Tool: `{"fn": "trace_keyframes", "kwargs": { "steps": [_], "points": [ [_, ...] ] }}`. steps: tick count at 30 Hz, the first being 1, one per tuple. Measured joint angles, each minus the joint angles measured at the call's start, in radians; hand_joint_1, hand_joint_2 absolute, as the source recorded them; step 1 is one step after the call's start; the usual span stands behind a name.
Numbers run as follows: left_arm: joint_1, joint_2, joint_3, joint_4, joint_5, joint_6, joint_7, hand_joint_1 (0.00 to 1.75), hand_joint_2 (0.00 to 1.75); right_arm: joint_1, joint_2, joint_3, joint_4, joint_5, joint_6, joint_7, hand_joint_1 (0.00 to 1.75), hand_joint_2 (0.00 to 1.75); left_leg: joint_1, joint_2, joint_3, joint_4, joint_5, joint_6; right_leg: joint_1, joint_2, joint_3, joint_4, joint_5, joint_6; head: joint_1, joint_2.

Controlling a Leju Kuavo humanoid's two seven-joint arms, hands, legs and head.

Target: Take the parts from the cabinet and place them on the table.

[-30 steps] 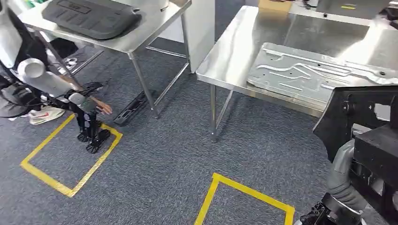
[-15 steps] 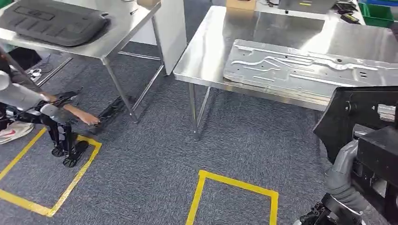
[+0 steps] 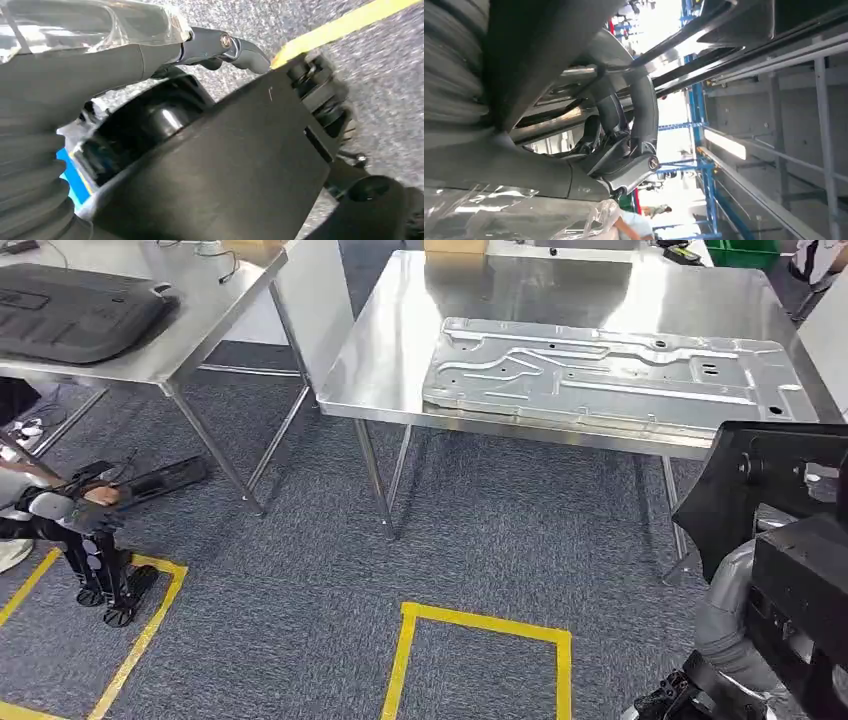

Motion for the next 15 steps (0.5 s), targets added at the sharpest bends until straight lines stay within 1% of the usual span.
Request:
{"fn": "trace_keyframes", "kwargs": {
  "steps": [1,2,3,5,6,7,8,9,10,11,12,13,14,15],
  "points": [
    [0.002,0.000,0.000,0.000,0.000,0.004,0.004,0.00,1.75,0.000,0.003,0.000,0.000,0.000,0.000,0.000,1.75,1.75,-0.005,-0.006,0.049,-0.103,0.046,0.016,0.001,0.004,0.002,-0.001,0.001,0.000,0.000,0.000],
    [0.002,0.004,0.000,0.001,-0.001,0.008,0.004,0.00,1.75,0.000,0.004,0.000,0.000,0.001,0.000,0.001,1.75,1.75,-0.011,-0.018,0.071,-0.159,0.049,0.033,-0.004,0.005,0.000,-0.001,0.003,0.001,0.001,0.000],
    [0.004,0.005,0.000,0.001,-0.001,0.012,0.004,0.00,1.75,0.001,0.005,0.000,0.000,0.003,0.000,0.002,1.75,1.75,-0.014,-0.012,0.068,-0.163,0.051,0.035,-0.002,0.006,-0.002,-0.002,0.007,0.008,0.000,0.000],
    [0.006,0.005,-0.001,0.001,0.001,0.013,0.009,0.00,1.75,0.004,0.008,-0.001,0.000,0.003,0.000,0.008,1.75,1.75,-0.021,-0.012,0.063,-0.163,0.051,0.038,-0.009,0.005,-0.006,-0.006,0.012,0.022,-0.003,0.000],
    [0.006,0.006,0.000,0.001,0.002,0.013,0.009,0.00,1.75,0.004,0.010,-0.001,0.000,0.005,0.000,0.009,1.75,1.75,-0.023,-0.014,0.062,-0.171,0.058,0.045,-0.008,0.005,-0.003,-0.013,0.017,0.030,-0.004,0.000],
    [0.006,0.006,0.000,0.001,0.002,0.013,0.011,0.00,1.75,0.005,0.011,-0.001,0.000,0.006,0.000,0.010,1.75,1.75,-0.006,-0.012,0.074,-0.198,0.080,0.041,-0.005,0.001,-0.005,-0.008,0.014,0.033,-0.003,0.000],
    [0.005,0.005,0.000,0.001,0.001,0.013,0.014,0.00,1.75,0.007,0.011,-0.002,0.000,0.008,0.000,0.010,1.75,1.75,-0.009,-0.012,0.077,-0.207,0.085,0.041,-0.002,-0.005,-0.014,0.012,-0.005,0.035,-0.002,0.000],
    [0.005,0.006,0.000,0.001,0.001,0.013,0.017,0.00,1.75,0.006,0.011,-0.002,0.000,0.009,0.000,0.010,1.75,1.75,-0.008,-0.009,0.076,-0.208,0.088,0.045,-0.002,-0.005,-0.042,0.071,-0.046,0.036,-0.002,0.000],
    [0.006,0.005,0.000,0.001,0.001,0.013,0.018,0.00,1.75,0.008,0.011,-0.002,0.000,0.009,0.000,0.014,1.75,1.75,-0.008,-0.007,0.075,-0.207,0.089,0.045,-0.002,-0.006,-0.079,0.158,-0.090,0.040,-0.001,0.000],
    [0.006,0.005,0.000,0.001,0.001,0.013,0.018,0.00,1.75,0.011,0.011,-0.002,0.000,0.009,0.000,0.017,1.75,1.75,-0.009,-0.004,0.075,-0.207,0.088,0.045,-0.003,-0.006,-0.113,0.234,-0.120,0.044,-0.002,0.000],
    [0.007,0.005,0.000,0.001,0.001,0.013,0.019,0.00,1.75,0.013,0.011,-0.002,0.000,0.010,0.000,0.018,1.75,1.75,-0.010,-0.003,0.074,-0.206,0.088,0.045,-0.003,-0.006,-0.136,0.286,-0.132,0.047,-0.002,0.000],
    [0.007,0.005,0.000,0.001,0.001,0.014,0.019,0.00,1.75,0.015,0.011,-0.003,0.000,0.010,0.000,0.019,1.75,1.75,-0.010,-0.002,0.075,-0.206,0.088,0.044,-0.004,-0.006,-0.135,0.284,-0.118,0.049,-0.002,0.000],
    [0.007,0.005,0.000,0.001,0.001,0.014,0.019,0.00,1.75,0.015,0.011,-0.003,0.000,0.010,0.000,0.019,1.75,1.75,-0.009,-0.001,0.077,-0.206,0.086,0.042,-0.005,-0.008,-0.109,0.233,-0.084,0.051,-0.002,0.000],
    [0.007,0.005,0.000,0.001,0.001,0.014,0.019,0.00,1.75,0.015,0.011,-0.003,0.000,0.012,0.000,0.021,1.75,1.75,-0.009,-0.001,0.080,-0.204,0.084,0.039,-0.006,-0.012,-0.061,0.143,-0.037,0.051,-0.002,0.000]
  ]
}}
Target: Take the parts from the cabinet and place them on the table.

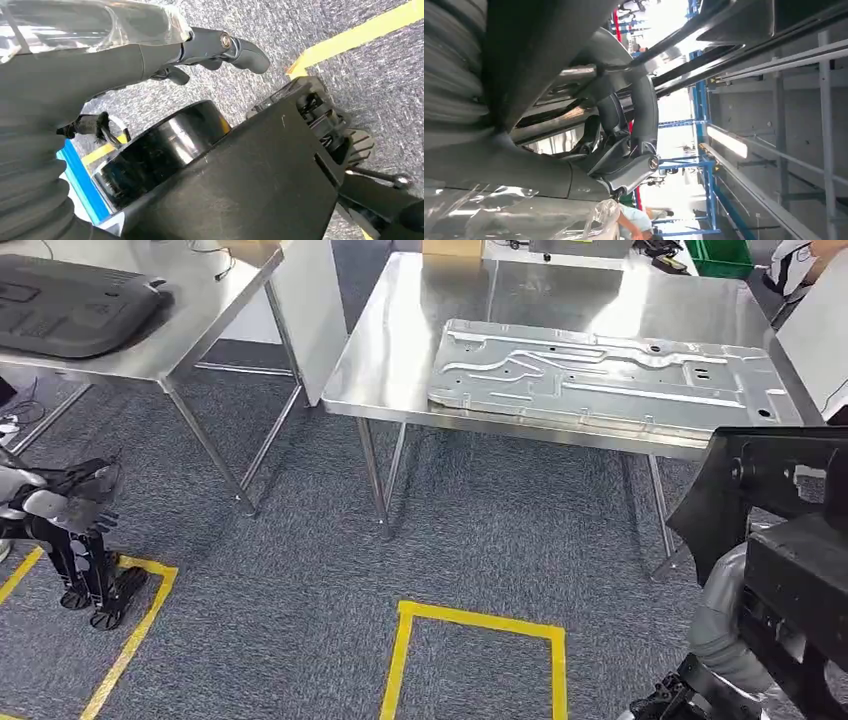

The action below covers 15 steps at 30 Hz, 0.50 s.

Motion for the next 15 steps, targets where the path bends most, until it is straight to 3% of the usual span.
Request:
{"fn": "trace_keyframes", "kwargs": {
  "steps": [1,2,3,6,8,9,11,12,13,14,15],
  "points": [
    [0.000,0.000,0.000,0.000,0.000,0.000,0.000,0.00,1.75,0.000,0.000,0.000,0.000,0.002,0.000,0.000,1.75,1.75,0.000,0.000,0.003,0.003,-0.005,-0.004,0.000,-0.005,0.053,-0.101,0.043,-0.001,0.000,0.000],
    [0.000,0.000,0.000,0.000,0.000,0.001,0.001,0.00,1.75,-0.001,0.000,0.000,0.000,0.003,0.000,0.001,1.75,1.75,-0.002,0.000,0.002,0.009,-0.011,-0.011,0.002,-0.019,0.089,-0.171,0.039,-0.006,0.000,0.000],
    [-0.001,0.000,0.000,0.000,0.000,0.004,0.002,0.00,1.75,0.000,0.000,0.000,0.000,0.003,0.000,0.004,1.75,1.75,-0.010,0.000,-0.003,0.017,-0.017,-0.017,0.006,-0.015,0.088,-0.175,0.041,-0.019,0.000,0.000],
    [-0.001,0.000,0.000,0.000,0.000,0.013,0.003,0.00,1.75,0.001,0.002,-0.001,0.000,0.003,0.000,0.009,1.75,1.75,-0.008,0.004,-0.002,0.013,-0.018,-0.026,0.011,-0.007,0.082,-0.170,0.037,-0.035,-0.002,0.000],
    [-0.002,0.000,0.000,0.000,0.001,0.015,0.009,0.00,1.75,0.000,0.005,-0.001,0.000,0.004,0.000,0.014,1.75,1.75,-0.006,0.002,-0.006,0.032,-0.037,-0.036,0.000,-0.006,0.090,-0.176,0.038,-0.047,-0.002,0.000],
    [-0.001,0.000,0.000,0.000,0.002,0.015,0.012,0.00,1.75,-0.001,0.005,-0.002,0.000,0.004,0.000,0.015,1.75,1.75,-0.003,0.001,-0.038,0.097,-0.073,-0.045,-0.002,-0.007,0.091,-0.175,0.036,-0.052,-0.009,0.000],
    [-0.008,0.000,0.002,0.000,0.008,0.015,0.013,0.00,1.75,-0.001,0.006,-0.002,0.000,0.003,0.000,0.018,1.75,1.75,0.007,-0.001,-0.134,0.283,-0.147,-0.058,-0.001,-0.006,0.090,-0.175,0.034,-0.055,-0.012,0.000],
    [-0.013,0.000,0.002,0.000,0.010,0.014,0.014,0.00,1.75,-0.001,0.006,-0.002,0.000,0.003,0.000,0.019,1.75,1.75,0.009,-0.001,-0.170,0.351,-0.164,-0.062,-0.002,-0.006,0.091,-0.175,0.033,-0.055,-0.013,0.000],
    [-0.015,0.000,0.002,0.000,0.012,0.014,0.014,0.00,1.75,-0.001,0.006,-0.002,0.000,0.003,0.000,0.020,1.75,1.75,0.012,-0.001,-0.186,0.374,-0.157,-0.063,-0.002,-0.005,0.092,-0.175,0.032,-0.055,-0.013,0.000],
    [-0.015,0.000,0.002,0.000,0.013,0.014,0.016,0.00,1.75,-0.001,0.007,-0.002,0.001,0.003,0.000,0.021,1.75,1.75,0.015,-0.001,-0.175,0.339,-0.123,-0.064,-0.003,-0.001,0.095,-0.175,0.030,-0.053,-0.013,0.000],
    [-0.013,0.000,0.002,0.000,0.013,0.015,0.018,0.00,1.75,-0.001,0.007,-0.002,0.001,0.003,0.000,0.021,1.75,1.75,0.017,0.000,-0.142,0.260,-0.074,-0.062,-0.003,0.003,0.100,-0.175,0.027,-0.052,-0.013,0.000]
  ]
}}
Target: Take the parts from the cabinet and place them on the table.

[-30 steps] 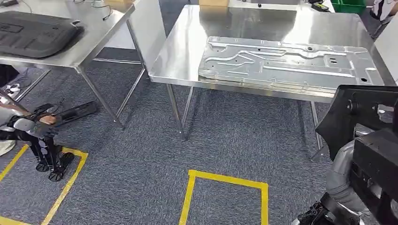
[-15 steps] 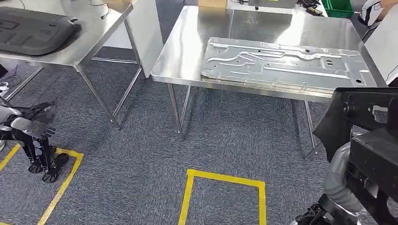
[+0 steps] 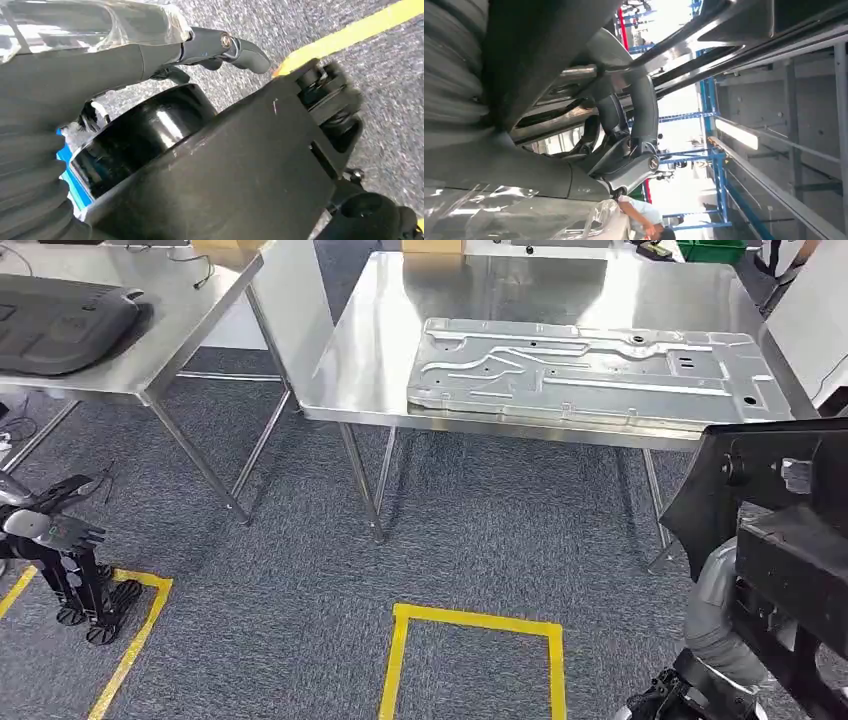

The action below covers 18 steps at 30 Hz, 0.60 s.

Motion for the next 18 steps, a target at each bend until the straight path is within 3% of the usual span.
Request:
{"fn": "trace_keyframes", "kwargs": {
  "steps": [2,4,6,7,8,9,12,13,14,15,17,18],
  "points": [
    [0.005,0.000,0.000,0.000,-0.001,0.001,0.000,0.00,1.75,-0.001,0.000,0.000,0.000,0.000,0.000,0.002,1.75,1.75,0.001,-0.003,0.081,-0.192,0.096,0.010,0.000,0.006,0.009,-0.001,-0.005,0.006,0.000,0.000],
    [0.009,0.000,-0.001,0.000,0.002,0.001,0.000,0.00,1.75,-0.003,0.000,0.000,0.000,0.000,0.000,0.003,1.75,1.75,-0.009,-0.007,0.090,-0.228,0.080,0.021,0.003,0.010,0.002,0.001,-0.006,0.017,-0.001,0.000],
    [0.009,0.000,0.000,0.000,0.002,0.002,0.000,0.00,1.75,-0.003,0.001,0.000,0.000,0.000,0.000,0.007,1.75,1.75,-0.013,-0.008,0.084,-0.224,0.075,0.028,-0.001,0.008,0.002,-0.005,-0.005,0.030,-0.001,0.000],
    [0.008,0.000,0.000,0.000,0.001,0.002,0.000,0.00,1.75,-0.004,0.001,0.000,0.000,0.000,0.000,0.007,1.75,1.75,-0.011,-0.009,0.091,-0.234,0.079,0.035,0.004,0.008,0.008,-0.009,-0.007,0.039,-0.001,0.000],
    [0.009,-0.003,0.000,0.000,0.001,0.002,0.000,0.00,1.75,-0.004,0.000,0.000,0.000,0.000,0.000,0.007,1.75,1.75,-0.002,-0.010,0.110,-0.247,0.086,0.039,-0.002,0.006,0.011,0.003,-0.016,0.041,0.000,0.000],
    [0.009,-0.003,-0.001,0.000,0.000,0.003,0.000,0.00,1.75,-0.005,0.000,0.000,0.000,0.001,0.000,0.006,1.75,1.75,-0.003,-0.009,0.116,-0.250,0.084,0.045,0.003,0.002,-0.009,0.047,-0.040,0.040,0.002,0.000],
    [0.010,-0.004,-0.001,0.000,0.000,0.003,0.000,0.00,1.75,-0.003,0.001,0.000,0.000,0.000,0.000,0.004,1.75,1.75,-0.010,-0.004,0.123,-0.250,0.075,0.059,0.003,0.002,-0.145,0.297,-0.141,0.042,0.003,0.000],
    [0.011,-0.005,-0.001,0.000,0.000,0.003,0.000,0.00,1.75,-0.002,0.001,0.000,0.000,-0.001,0.000,0.003,1.75,1.75,-0.011,-0.004,0.127,-0.250,0.072,0.059,0.003,0.002,-0.173,0.339,-0.145,0.043,0.003,0.000],
    [0.012,-0.005,-0.001,0.000,0.000,0.003,0.000,0.00,1.75,-0.002,0.001,0.000,0.001,-0.001,0.000,0.002,1.75,1.75,-0.012,-0.004,0.132,-0.249,0.067,0.059,0.003,0.002,-0.178,0.332,-0.124,0.043,0.003,0.000],
    [0.013,-0.005,-0.001,0.000,0.000,0.003,0.000,0.00,1.75,-0.002,0.001,0.000,0.001,-0.001,0.000,0.000,1.75,1.75,-0.011,-0.006,0.139,-0.249,0.061,0.057,0.003,0.001,-0.157,0.277,-0.081,0.044,0.003,0.000],
    [0.014,-0.006,-0.001,0.000,0.000,0.003,0.000,0.00,1.75,-0.002,0.001,0.000,0.000,-0.001,0.000,-0.002,1.75,1.75,-0.008,-0.008,0.162,-0.248,0.044,0.048,0.001,-0.006,-0.064,0.079,0.029,0.044,0.003,0.000],
    [0.016,-0.006,-0.002,0.000,0.000,0.003,0.000,0.00,1.75,-0.002,0.000,0.000,0.001,-0.001,0.000,-0.004,1.75,1.75,-0.011,-0.007,0.162,-0.247,0.034,0.040,0.002,-0.013,-0.031,0.023,0.030,0.044,0.003,0.000]
  ]
}}
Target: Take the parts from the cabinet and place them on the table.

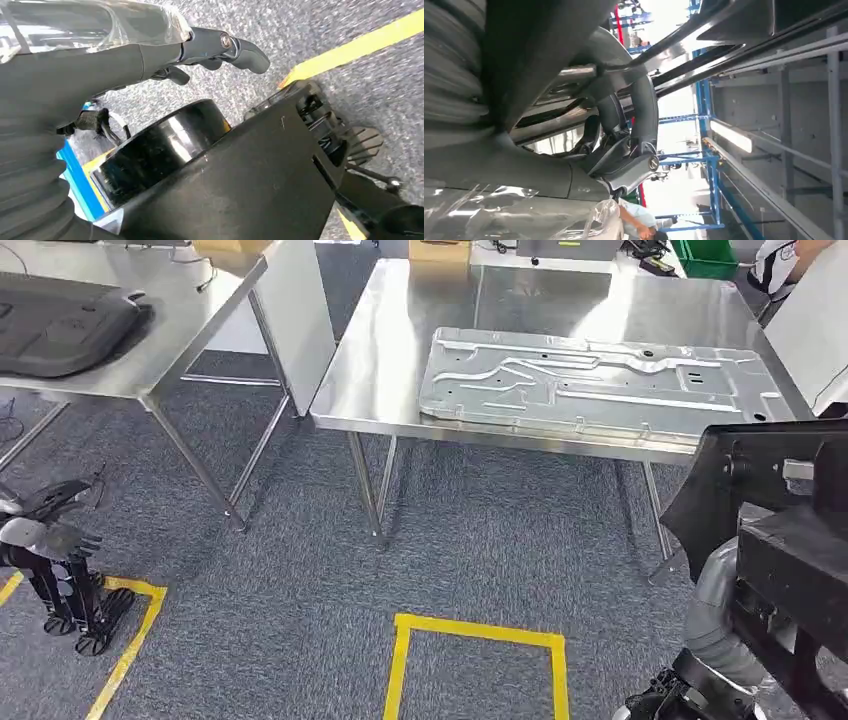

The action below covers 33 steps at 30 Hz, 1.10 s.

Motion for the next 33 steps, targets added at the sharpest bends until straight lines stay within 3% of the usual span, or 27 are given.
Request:
{"fn": "trace_keyframes", "kwargs": {
  "steps": [1,4,6,7,9,10,11,12,13,14,15,16,17,18,20,21,22,24,25,26,27,28,29,30,31,32,33],
  "points": [
    [-0.002,0.000,0.000,0.000,0.000,0.001,0.000,0.00,1.75,-0.001,0.001,0.000,0.000,0.000,0.000,0.000,1.75,1.75,-0.007,0.000,0.001,0.006,-0.012,-0.007,0.003,0.004,0.004,-0.011,-0.010,-0.010,-0.001,0.000],
    [-0.001,0.000,-0.002,0.000,-0.001,0.002,-0.004,0.00,1.75,0.002,0.001,-0.001,0.001,-0.001,0.000,-0.005,1.75,1.75,-0.004,0.003,0.008,-0.004,-0.017,-0.016,0.011,0.009,0.002,-0.007,-0.022,-0.030,-0.002,0.000],
    [-0.002,0.000,-0.002,0.000,-0.001,0.004,-0.005,0.00,1.75,0.002,0.003,-0.001,0.001,0.000,0.000,-0.006,1.75,1.75,0.000,0.002,0.004,0.030,-0.036,-0.028,0.003,0.011,0.015,-0.010,-0.029,-0.041,-0.003,0.000],
    [-0.002,0.000,-0.002,0.000,-0.001,0.004,-0.005,0.00,1.75,0.002,0.003,-0.002,0.001,-0.001,0.000,-0.006,1.75,1.75,0.002,0.002,-0.036,0.100,-0.065,-0.035,0.001,0.009,0.021,-0.010,-0.034,-0.048,-0.007,0.000],
    [-0.005,0.000,-0.001,0.000,0.002,0.004,-0.011,0.00,1.75,0.002,0.003,-0.002,0.001,-0.002,0.000,-0.006,1.75,1.75,0.005,0.002,-0.152,0.293,-0.127,-0.044,0.002,0.009,0.030,-0.010,-0.046,-0.051,-0.006,0.000],
    [-0.011,0.000,-0.001,0.000,0.002,0.004,-0.012,0.00,1.75,0.002,0.003,-0.002,0.001,-0.002,0.000,-0.006,1.75,1.75,0.005,0.002,-0.199,0.359,-0.134,-0.045,0.002,0.009,0.038,-0.010,-0.054,-0.051,-0.006,0.000],
    [-0.015,0.000,-0.001,0.000,0.002,0.003,-0.014,0.00,1.75,0.002,0.003,-0.002,0.001,-0.001,0.000,-0.006,1.75,1.75,0.005,0.002,-0.220,0.370,-0.115,-0.043,0.002,0.010,0.049,-0.010,-0.062,-0.051,-0.006,0.000],
    [-0.015,0.000,-0.001,0.000,0.002,0.003,-0.016,0.00,1.75,0.002,0.003,-0.002,0.001,-0.001,0.000,-0.006,1.75,1.75,0.004,0.002,-0.215,0.332,-0.073,-0.038,0.004,0.013,0.063,-0.010,-0.070,-0.050,-0.006,0.000],
    [-0.013,-0.001,-0.001,0.000,0.002,0.003,-0.017,0.00,1.75,0.002,0.003,-0.002,0.001,-0.001,0.000,-0.007,1.75,1.75,0.000,0.002,-0.189,0.253,-0.010,-0.028,0.006,0.017,0.079,-0.011,-0.080,-0.049,-0.006,0.000],
    [-0.011,-0.001,-0.001,0.000,0.001,0.003,-0.017,0.00,1.75,0.002,0.003,-0.002,0.001,-0.001,0.000,-0.008,1.75,1.75,-0.005,0.001,-0.159,0.157,0.055,-0.013,0.009,0.019,0.095,-0.013,-0.089,-0.049,-0.006,0.000],
    [-0.008,0.000,-0.002,0.000,0.002,0.002,-0.017,0.00,1.75,0.002,0.004,-0.002,0.001,-0.001,0.000,-0.009,1.75,1.75,-0.016,-0.002,-0.136,0.066,0.106,0.011,0.008,0.019,0.107,-0.021,-0.096,-0.049,-0.005,0.000],
    [-0.006,0.004,-0.002,0.001,0.001,0.002,-0.017,0.00,1.75,0.002,0.004,-0.002,0.001,-0.001,0.000,-0.009,1.75,1.75,-0.019,0.000,-0.120,0.063,0.090,0.026,0.012,0.019,0.115,-0.026,-0.101,-0.042,0.001,-0.001],
    [-0.004,0.004,-0.002,0.001,0.002,0.000,-0.017,0.00,1.75,0.000,0.004,-0.002,0.001,0.000,0.000,-0.011,1.75,1.75,-0.028,-0.001,-0.115,0.036,0.087,0.029,-0.001,0.020,0.118,-0.036,-0.099,-0.032,-0.005,0.000],
    [-0.004,0.005,-0.002,0.001,0.002,-0.002,-0.019,0.00,1.75,0.001,0.006,-0.002,0.001,-0.002,0.000,-0.011,1.75,1.75,-0.030,-0.001,-0.114,0.027,0.083,0.036,-0.001,0.019,0.127,-0.046,-0.092,-0.024,-0.006,0.000],
    [-0.007,0.005,-0.002,0.001,0.002,-0.002,-0.019,0.00,1.75,0.003,0.008,-0.002,0.001,-0.001,0.000,-0.012,1.75,1.75,-0.025,-0.011,-0.064,-0.019,0.085,0.054,0.001,0.016,0.144,-0.045,-0.068,-0.009,-0.007,0.000],
    [-0.004,0.004,-0.002,0.001,0.002,-0.003,-0.019,0.00,1.75,0.003,0.007,-0.002,0.001,-0.001,0.000,-0.013,1.75,1.75,-0.019,-0.010,-0.040,-0.044,0.092,0.047,-0.001,0.011,0.145,-0.027,-0.082,-0.011,-0.007,0.000],
    [-0.003,0.005,-0.002,0.002,0.001,-0.003,-0.021,0.00,1.75,0.001,0.007,-0.002,0.000,0.000,0.000,-0.018,1.75,1.75,-0.015,-0.009,-0.026,-0.052,0.092,0.049,0.003,0.011,0.125,0.018,-0.097,-0.015,-0.003,-0.001],
    [-0.003,0.005,-0.003,0.002,0.001,-0.004,-0.021,0.00,1.75,0.001,0.007,-0.002,0.000,-0.002,0.000,-0.021,1.75,1.75,-0.013,-0.009,-0.014,-0.053,0.082,0.047,0.000,0.011,0.021,0.173,-0.148,-0.006,-0.002,0.000],
    [-0.001,0.003,-0.003,0.002,0.001,-0.004,-0.022,0.00,1.75,0.005,0.007,-0.002,0.000,-0.004,0.000,-0.021,1.75,1.75,-0.013,-0.009,-0.007,-0.053,0.072,0.044,-0.001,0.011,-0.029,0.230,-0.181,0.000,-0.002,0.000],
    [0.002,0.003,-0.003,0.002,0.001,-0.004,-0.023,0.00,1.75,0.006,0.007,-0.002,0.000,-0.006,0.000,-0.022,1.75,1.75,-0.011,-0.009,0.003,-0.053,0.063,0.040,-0.002,0.011,-0.062,0.250,-0.198,0.010,0.000,0.000],
    [0.003,0.003,-0.003,0.002,0.001,-0.004,-0.024,0.00,1.75,0.006,0.007,-0.002,0.000,-0.006,0.000,-0.023,1.75,1.75,-0.009,-0.009,0.016,-0.053,0.053,0.035,-0.003,0.011,-0.072,0.229,-0.188,0.014,-0.001,0.000],
    [0.003,0.003,-0.004,0.002,0.000,-0.004,-0.024,0.00,1.75,0.006,0.007,-0.002,0.000,-0.006,0.000,-0.023,1.75,1.75,-0.005,-0.010,0.033,-0.052,0.040,0.030,-0.005,0.010,-0.063,0.169,-0.147,0.019,0.000,0.000],
    [0.004,0.003,-0.004,0.002,0.000,-0.004,-0.024,0.00,1.75,0.007,0.007,-0.002,0.000,-0.006,0.000,-0.024,1.75,1.75,-0.002,-0.009,0.050,-0.051,0.026,0.024,-0.007,0.008,-0.043,0.090,-0.083,0.023,-0.001,0.000],
    [0.005,0.003,-0.005,0.002,0.000,-0.005,-0.024,0.00,1.75,0.007,0.007,-0.002,0.000,-0.006,0.000,-0.026,1.75,1.75,0.000,-0.009,0.057,-0.049,0.010,0.016,-0.012,0.003,-0.020,0.001,0.000,0.029,0.000,0.000],
    [0.003,0.004,-0.005,0.002,0.000,-0.005,-0.025,0.00,1.75,0.007,0.007,-0.002,0.000,-0.008,0.000,-0.028,1.75,1.75,-0.005,-0.008,0.075,-0.037,-0.007,0.009,-0.013,-0.013,-0.018,-0.044,0.053,0.024,0.003,0.000],
    [0.003,0.004,-0.005,0.002,0.000,-0.005,-0.027,0.00,1.75,0.006,0.007,-0.002,0.001,-0.010,0.000,-0.027,1.75,1.75,-0.008,-0.008,0.067,-0.044,-0.016,0.003,-0.009,-0.015,-0.015,-0.037,0.024,0.004,0.005,0.000],
    [0.001,0.004,-0.005,0.002,-0.001,-0.005,-0.029,0.00,1.75,0.008,0.008,-0.002,0.000,-0.010,0.000,-0.029,1.75,1.75,-0.008,-0.005,0.075,-0.049,-0.025,-0.007,-0.002,-0.008,-0.015,-0.036,0.032,-0.007,0.003,0.000]
  ]
}}
